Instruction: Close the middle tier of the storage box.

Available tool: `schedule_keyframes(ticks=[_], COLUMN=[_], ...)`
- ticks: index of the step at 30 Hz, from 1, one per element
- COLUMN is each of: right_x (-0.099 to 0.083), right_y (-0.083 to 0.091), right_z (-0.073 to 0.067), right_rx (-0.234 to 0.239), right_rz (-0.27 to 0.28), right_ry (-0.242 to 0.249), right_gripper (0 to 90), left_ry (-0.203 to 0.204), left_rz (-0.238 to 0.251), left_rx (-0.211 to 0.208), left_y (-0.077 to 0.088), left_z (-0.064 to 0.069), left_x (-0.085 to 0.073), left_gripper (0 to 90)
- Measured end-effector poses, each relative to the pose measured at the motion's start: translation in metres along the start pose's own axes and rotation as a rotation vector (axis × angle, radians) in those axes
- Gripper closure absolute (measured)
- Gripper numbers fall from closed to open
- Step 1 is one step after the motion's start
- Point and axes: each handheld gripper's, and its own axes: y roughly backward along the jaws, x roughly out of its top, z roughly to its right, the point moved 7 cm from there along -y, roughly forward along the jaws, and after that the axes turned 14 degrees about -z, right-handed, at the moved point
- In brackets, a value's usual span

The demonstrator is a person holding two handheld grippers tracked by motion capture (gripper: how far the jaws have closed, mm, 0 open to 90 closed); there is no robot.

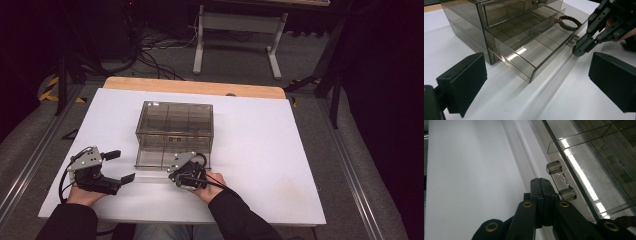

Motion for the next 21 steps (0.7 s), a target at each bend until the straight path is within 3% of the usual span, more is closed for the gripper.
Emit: schedule_keyframes(ticks=[21], right_x=[0.0033], right_y=[-0.0003], right_z=[0.0072], right_rx=[-0.007], right_rz=[0.021], right_ry=[-0.033], right_gripper=[90.0], left_ry=[-0.002], left_rz=[0.003], left_rx=[0.004], left_y=[-0.0004], left_z=[-0.0009], left_x=[0.0004], left_gripper=[2.5])
